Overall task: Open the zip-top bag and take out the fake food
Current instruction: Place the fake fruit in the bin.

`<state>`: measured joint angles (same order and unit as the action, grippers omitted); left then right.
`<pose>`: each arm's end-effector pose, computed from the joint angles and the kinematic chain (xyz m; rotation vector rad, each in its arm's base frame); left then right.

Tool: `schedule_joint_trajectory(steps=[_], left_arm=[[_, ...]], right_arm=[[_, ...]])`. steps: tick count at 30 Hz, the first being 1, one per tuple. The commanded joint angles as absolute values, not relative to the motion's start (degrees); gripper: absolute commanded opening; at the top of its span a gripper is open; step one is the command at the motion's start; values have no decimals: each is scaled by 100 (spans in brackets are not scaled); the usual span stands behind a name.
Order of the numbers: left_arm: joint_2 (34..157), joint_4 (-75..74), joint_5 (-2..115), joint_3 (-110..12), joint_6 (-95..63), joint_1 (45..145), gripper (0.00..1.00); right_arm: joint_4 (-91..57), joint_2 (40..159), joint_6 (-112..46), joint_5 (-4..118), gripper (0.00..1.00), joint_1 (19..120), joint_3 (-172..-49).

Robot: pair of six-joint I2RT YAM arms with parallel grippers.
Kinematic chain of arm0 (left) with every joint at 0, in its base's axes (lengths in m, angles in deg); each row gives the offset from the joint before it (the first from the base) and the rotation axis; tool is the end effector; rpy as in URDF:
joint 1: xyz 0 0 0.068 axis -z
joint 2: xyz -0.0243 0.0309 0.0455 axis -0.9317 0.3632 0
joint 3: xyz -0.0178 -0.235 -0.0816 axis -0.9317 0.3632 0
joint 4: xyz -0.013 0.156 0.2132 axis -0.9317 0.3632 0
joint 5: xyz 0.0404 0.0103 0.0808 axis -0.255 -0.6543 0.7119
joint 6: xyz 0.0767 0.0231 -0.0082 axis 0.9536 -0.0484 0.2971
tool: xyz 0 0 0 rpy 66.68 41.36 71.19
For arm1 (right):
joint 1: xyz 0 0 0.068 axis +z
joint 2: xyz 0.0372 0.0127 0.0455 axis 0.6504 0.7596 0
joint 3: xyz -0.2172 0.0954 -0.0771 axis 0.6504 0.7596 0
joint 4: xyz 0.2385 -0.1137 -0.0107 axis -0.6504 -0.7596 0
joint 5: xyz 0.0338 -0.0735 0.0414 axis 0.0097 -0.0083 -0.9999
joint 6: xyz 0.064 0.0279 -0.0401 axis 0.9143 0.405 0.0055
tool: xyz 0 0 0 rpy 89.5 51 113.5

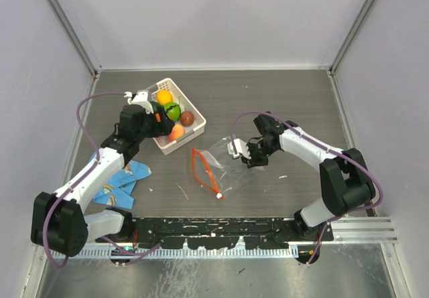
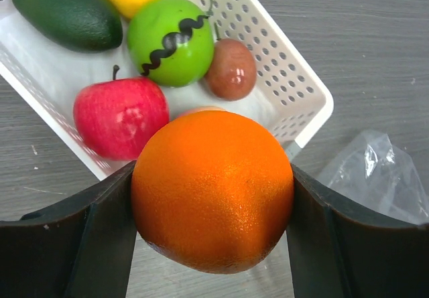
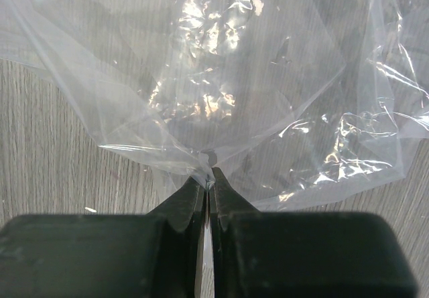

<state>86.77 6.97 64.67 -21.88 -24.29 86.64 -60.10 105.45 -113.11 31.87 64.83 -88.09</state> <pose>0.2912 -0.0947 0.2313 -0.0317 2.0719 -0.4145 0.2370 0.1479 0.1375 -2.0480 1.6702 0.5742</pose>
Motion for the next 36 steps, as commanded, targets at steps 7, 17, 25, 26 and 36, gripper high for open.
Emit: schedule_joint_trajectory(steps=[7,17,25,26,36], left_arm=[[9564,273,6781,-2893,-2763,8308,7],[10303,616,7751,-3565,-3065,8228,9],[10919,1180,8518,-4248,-3041,8218,15],[11012,1256,8578,-4341,-3026,8208,16],[11839,2060,9242,-5273,-3160,8207,33]], right_arm=[[-6076,10400,-11415,3083,11,6474,-8792],[-6091,10398,-11428,3071,12,6468,-8792],[-6111,10393,-11452,3042,12,6466,-8792],[-6111,10392,-11454,3037,12,6466,-8792],[-6119,10391,-11463,3019,13,6469,-8798]])
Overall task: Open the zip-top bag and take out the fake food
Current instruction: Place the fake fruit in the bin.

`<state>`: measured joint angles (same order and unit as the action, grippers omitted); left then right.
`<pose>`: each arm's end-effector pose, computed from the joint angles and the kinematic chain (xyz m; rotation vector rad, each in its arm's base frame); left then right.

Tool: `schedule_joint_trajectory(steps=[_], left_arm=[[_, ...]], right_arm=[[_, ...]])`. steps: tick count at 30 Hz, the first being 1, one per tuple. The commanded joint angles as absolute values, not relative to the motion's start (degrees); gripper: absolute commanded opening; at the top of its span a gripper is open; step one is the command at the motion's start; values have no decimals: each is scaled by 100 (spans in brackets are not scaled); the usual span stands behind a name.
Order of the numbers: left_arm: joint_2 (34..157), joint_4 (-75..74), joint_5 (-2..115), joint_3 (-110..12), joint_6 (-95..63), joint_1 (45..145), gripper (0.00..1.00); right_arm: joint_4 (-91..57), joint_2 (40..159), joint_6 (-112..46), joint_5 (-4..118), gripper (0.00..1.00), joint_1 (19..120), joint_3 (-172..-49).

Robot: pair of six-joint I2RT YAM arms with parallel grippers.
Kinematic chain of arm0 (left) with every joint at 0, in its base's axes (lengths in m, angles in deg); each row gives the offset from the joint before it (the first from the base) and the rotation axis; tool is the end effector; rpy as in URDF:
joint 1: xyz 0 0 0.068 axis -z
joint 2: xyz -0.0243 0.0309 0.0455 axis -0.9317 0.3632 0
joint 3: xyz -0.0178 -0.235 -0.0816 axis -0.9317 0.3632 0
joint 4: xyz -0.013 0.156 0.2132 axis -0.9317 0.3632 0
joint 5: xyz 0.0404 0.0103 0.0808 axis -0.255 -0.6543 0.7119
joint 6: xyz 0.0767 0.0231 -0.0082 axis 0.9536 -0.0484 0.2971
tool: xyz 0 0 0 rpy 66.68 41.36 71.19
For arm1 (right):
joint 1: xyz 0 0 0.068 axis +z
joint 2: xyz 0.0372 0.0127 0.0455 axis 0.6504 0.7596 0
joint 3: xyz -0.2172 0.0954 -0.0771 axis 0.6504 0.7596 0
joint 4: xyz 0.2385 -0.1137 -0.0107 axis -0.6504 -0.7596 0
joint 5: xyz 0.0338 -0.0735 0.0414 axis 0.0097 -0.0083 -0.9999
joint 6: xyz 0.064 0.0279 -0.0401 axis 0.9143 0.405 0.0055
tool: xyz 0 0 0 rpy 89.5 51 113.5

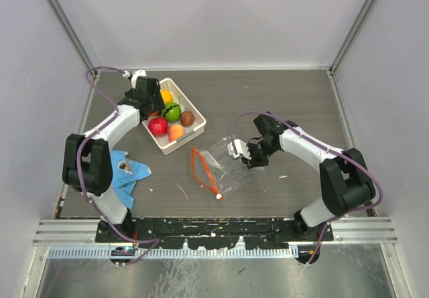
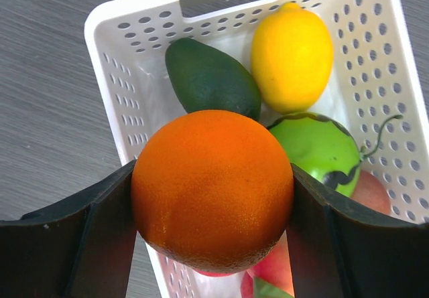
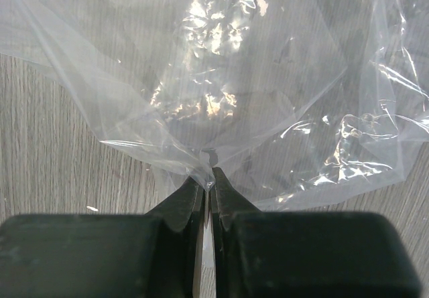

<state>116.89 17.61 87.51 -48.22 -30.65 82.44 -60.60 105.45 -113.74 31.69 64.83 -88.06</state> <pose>0.3970 -0.0697 0.2060 -0.4397 2.1892 0.0755 0.2358 0.1476 0.1372 -2.0577 1.6633 0.5809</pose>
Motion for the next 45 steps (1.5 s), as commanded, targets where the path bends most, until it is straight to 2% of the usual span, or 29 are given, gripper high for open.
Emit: schedule_joint_trajectory(steps=[1,3,4,10,19,27,33,39,43,45], left_arm=[[11937,2130,9289,-5346,-3172,8212,36],[12069,2287,9361,-5499,-3204,8205,42],[12130,2375,9411,-5580,-3236,8201,49],[12363,2789,9769,-5895,-3462,8191,100],[12003,2870,9802,-5898,-3526,8180,98],[11101,2441,9413,-5255,-3483,8183,98],[10162,1891,8339,-4451,-3425,8189,98],[8838,453,7178,-3047,-3483,8187,98],[8183,22,6683,-2366,-3708,8181,98],[8000,0,6356,-2205,-3802,8184,98]], right_arm=[[-6120,10390,-11471,3019,13,6468,-8797],[-6128,10392,-11467,3014,13,6466,-8793],[-6129,10391,-11476,3012,13,6470,-8800],[-6154,10382,-11500,3001,13,6466,-8801],[-6164,10348,-11509,2979,14,6466,-8801],[-6164,10330,-11507,2957,15,6466,-8796],[-6173,10300,-11516,2922,17,6466,-8807],[-6179,10282,-11502,2916,17,6468,-8818],[-6203,10228,-11490,2809,22,6471,-8836],[-6220,10182,-11491,2735,27,6467,-8839]])
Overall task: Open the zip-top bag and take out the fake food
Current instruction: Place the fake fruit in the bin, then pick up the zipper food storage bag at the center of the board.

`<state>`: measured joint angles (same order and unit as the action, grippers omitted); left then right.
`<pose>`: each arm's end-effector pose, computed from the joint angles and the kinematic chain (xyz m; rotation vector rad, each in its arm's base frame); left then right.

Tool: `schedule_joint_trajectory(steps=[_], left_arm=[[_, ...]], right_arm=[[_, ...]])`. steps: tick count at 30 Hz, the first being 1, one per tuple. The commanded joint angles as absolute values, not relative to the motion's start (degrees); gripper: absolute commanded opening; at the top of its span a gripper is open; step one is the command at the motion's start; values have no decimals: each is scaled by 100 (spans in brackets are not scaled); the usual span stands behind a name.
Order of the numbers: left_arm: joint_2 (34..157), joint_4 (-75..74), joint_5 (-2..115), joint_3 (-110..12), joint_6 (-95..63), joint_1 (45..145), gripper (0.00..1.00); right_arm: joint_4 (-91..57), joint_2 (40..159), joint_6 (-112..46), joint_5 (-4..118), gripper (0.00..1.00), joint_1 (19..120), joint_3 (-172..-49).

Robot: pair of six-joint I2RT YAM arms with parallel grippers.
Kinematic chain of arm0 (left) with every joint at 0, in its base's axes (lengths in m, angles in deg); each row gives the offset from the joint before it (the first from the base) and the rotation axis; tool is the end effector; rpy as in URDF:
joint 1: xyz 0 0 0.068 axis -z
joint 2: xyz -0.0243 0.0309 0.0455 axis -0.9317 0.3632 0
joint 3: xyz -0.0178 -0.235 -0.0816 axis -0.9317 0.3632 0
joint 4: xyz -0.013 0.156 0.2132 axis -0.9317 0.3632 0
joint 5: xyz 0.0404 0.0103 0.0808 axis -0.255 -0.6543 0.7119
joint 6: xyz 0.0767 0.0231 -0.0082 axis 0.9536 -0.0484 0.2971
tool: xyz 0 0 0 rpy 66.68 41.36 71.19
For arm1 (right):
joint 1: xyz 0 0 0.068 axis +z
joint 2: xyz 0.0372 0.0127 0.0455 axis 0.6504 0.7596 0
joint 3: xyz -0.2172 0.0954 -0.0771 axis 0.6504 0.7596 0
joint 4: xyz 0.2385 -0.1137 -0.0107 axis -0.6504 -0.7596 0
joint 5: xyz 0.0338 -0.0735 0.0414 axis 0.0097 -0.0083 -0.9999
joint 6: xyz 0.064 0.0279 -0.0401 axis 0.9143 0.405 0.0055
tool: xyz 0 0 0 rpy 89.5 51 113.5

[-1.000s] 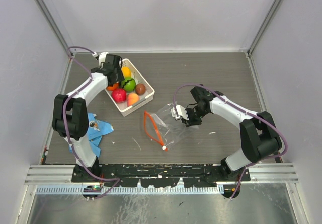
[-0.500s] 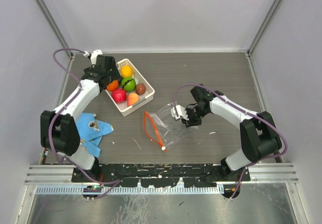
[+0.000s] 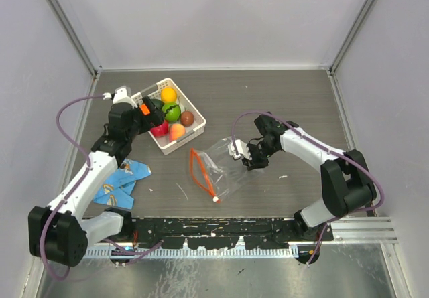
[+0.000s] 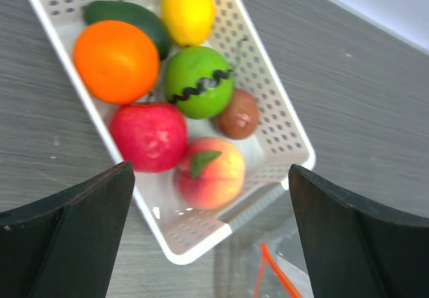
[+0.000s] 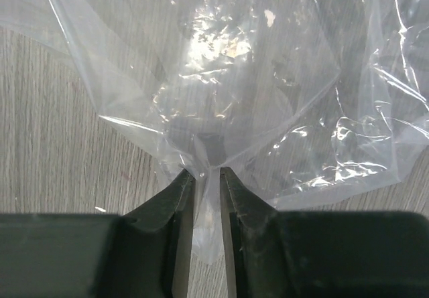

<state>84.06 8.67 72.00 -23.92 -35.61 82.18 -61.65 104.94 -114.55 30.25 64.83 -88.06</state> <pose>0.2946 -0.0619 0.2548 -0.3881 1.9720 -0.3796 0.2327 0.1478 0.1399 -2.0603 1.6413 0.6121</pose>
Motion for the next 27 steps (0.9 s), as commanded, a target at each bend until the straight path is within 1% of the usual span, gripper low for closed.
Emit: schedule_joint_trajectory(steps=[1,6,9,11,19,24,27], left_arm=[[7940,-31,6179,-2122,-3848,8185,98],[7634,-525,5114,-1622,-4032,8182,98],[7454,-1101,4456,-1225,-4142,8184,98],[7335,-1407,4194,-976,-4271,8182,98],[7242,-1533,3625,-517,-4785,8229,98],[7230,-1548,3632,-240,-4894,8453,100],[7194,-1562,3740,-87,-4908,8637,97]], right_arm=[[-6229,10162,-11489,2696,30,6466,-8838],[-6265,10010,-11497,2520,46,6453,-8843],[-6317,9878,-11519,2356,50,6406,-8855],[-6414,9812,-11579,2211,51,6360,-8893],[-7455,9766,-12540,1359,53,6273,-9184],[-7618,9709,-12650,1176,53,6274,-9261],[-7663,9706,-12649,1144,53,6267,-9302]])
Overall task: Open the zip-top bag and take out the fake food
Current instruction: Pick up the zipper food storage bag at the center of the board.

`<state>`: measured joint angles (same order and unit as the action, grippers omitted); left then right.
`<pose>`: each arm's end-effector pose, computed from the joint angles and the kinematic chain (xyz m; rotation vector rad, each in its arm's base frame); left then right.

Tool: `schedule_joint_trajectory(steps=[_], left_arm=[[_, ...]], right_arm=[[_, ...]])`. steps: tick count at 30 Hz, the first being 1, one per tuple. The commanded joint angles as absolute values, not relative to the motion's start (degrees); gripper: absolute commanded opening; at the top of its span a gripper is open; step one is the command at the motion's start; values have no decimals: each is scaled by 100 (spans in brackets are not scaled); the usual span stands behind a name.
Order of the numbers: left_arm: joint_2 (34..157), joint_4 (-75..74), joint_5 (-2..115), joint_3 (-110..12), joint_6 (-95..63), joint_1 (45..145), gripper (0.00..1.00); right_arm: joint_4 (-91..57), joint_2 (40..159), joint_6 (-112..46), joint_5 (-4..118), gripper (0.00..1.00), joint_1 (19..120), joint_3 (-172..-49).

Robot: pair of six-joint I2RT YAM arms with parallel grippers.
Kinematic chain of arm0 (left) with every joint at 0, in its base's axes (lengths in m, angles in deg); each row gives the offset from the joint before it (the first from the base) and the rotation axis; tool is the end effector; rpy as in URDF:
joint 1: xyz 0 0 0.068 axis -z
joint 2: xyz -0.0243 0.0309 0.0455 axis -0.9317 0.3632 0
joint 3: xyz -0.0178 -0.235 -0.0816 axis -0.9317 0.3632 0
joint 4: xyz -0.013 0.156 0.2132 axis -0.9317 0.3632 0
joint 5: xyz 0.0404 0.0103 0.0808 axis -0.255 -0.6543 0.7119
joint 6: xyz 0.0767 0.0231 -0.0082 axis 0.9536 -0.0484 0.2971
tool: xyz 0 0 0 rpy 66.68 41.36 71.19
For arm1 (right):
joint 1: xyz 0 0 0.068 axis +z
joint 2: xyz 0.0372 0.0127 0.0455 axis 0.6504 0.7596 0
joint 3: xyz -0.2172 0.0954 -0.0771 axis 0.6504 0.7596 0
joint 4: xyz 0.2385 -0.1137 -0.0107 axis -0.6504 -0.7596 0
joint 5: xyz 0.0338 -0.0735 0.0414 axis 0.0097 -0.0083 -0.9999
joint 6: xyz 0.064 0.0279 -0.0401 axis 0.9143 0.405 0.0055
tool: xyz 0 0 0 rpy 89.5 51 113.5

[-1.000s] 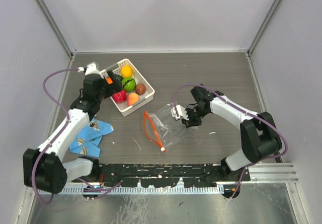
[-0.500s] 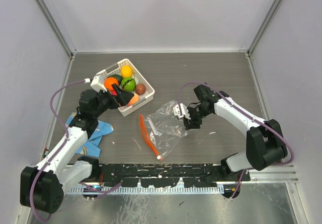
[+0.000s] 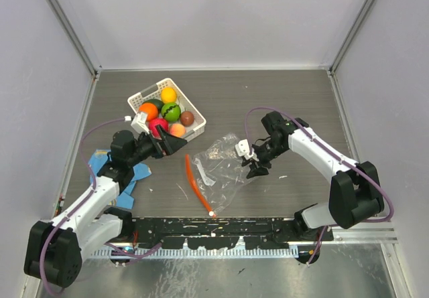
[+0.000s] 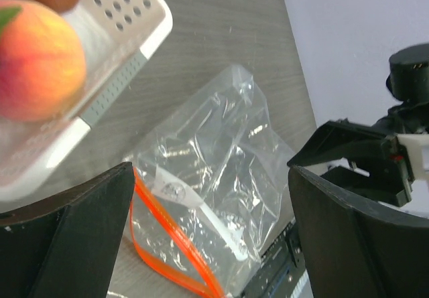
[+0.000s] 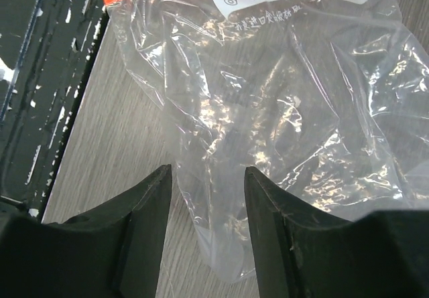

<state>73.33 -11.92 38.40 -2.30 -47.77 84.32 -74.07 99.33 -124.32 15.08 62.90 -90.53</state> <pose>0.2385 -0.0991 0.2082 -0.1195 1.9488 -1.1267 0.2089 0.1429 0.1823 -2.0104 1.3919 0.8745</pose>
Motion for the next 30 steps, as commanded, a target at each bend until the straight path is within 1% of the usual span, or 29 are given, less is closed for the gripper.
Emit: schedule_joint_trajectory(steps=[1,6,8,11,12,14,16,18,22,30], left_arm=[[7190,-1561,3786,-40,-4906,8704,97],[7245,-1475,3991,113,-4859,8959,92],[7286,-1457,4076,190,-4847,9003,89],[7356,-1435,4175,328,-4827,9010,88],[7378,-1458,4194,367,-4833,9007,83],[7440,-1526,4234,429,-4836,9006,78],[7524,-1616,4263,491,-4836,9006,75],[7642,-1735,4264,536,-4845,9006,70],[7935,-2019,4240,616,-4853,9006,62],[8635,-2684,4040,650,-4923,9006,61]], right_arm=[[-7688,9714,-12656,1134,53,6268,-9315],[-7810,9715,-12685,1080,53,6225,-9404],[-7842,9723,-12685,1057,53,6182,-9423],[-7873,9748,-12685,1041,53,6118,-9437],[-7878,9762,-12685,1041,53,6104,-9442],[-7885,9780,-12685,1049,53,6086,-9442],[-7878,9800,-12676,1071,53,6082,-9448],[-7846,9824,-12641,1108,53,6071,-9446],[-7717,9855,-12444,1209,53,6038,-9433],[-7601,9847,-12269,1261,53,5860,-9433]])
